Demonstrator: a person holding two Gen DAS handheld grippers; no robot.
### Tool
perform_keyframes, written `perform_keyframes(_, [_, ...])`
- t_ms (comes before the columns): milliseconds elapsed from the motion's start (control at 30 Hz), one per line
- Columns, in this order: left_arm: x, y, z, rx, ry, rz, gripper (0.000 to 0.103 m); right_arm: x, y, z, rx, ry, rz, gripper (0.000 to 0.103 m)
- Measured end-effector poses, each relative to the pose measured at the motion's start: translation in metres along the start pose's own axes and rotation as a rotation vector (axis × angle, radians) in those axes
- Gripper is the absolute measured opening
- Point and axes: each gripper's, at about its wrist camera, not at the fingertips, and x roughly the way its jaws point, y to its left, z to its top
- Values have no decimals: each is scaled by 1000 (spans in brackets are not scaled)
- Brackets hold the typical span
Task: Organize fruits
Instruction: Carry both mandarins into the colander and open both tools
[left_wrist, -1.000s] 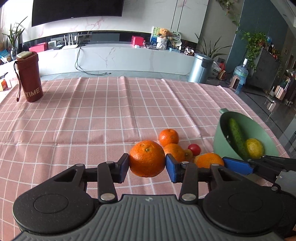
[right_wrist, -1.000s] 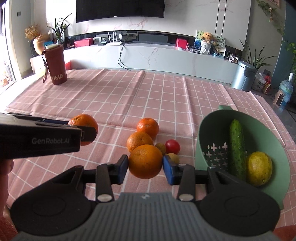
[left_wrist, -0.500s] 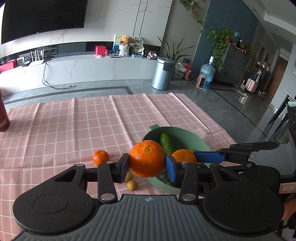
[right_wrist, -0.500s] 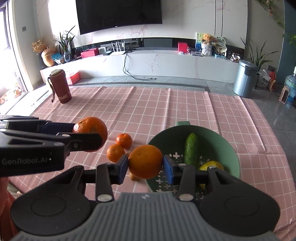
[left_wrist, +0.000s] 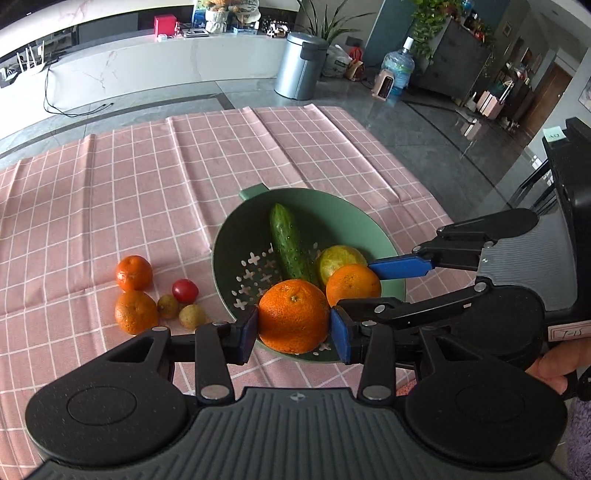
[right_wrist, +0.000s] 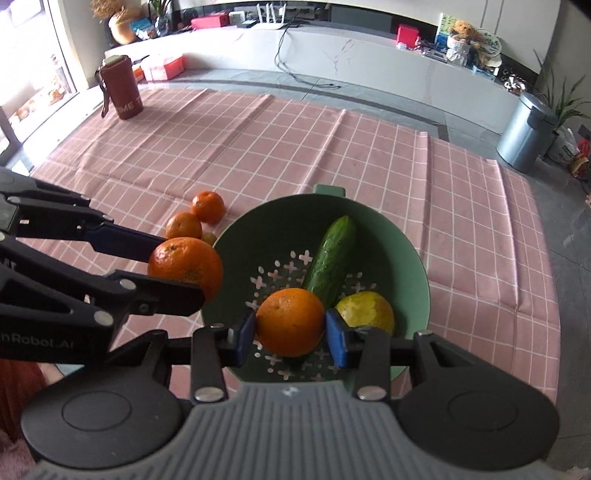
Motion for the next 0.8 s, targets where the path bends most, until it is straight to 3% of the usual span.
perform_keyframes(367, [44, -5, 7, 94, 134, 33, 47, 43, -15, -2, -112, 183, 25, 38])
perform_keyframes(467, [52, -6, 7, 109, 159, 60, 48, 52, -18, -4, -116, 213, 39, 38])
perform_keyframes(800, [75, -12, 8, 134, 244, 50, 49, 73, -25, -6, -122, 302, 92, 39])
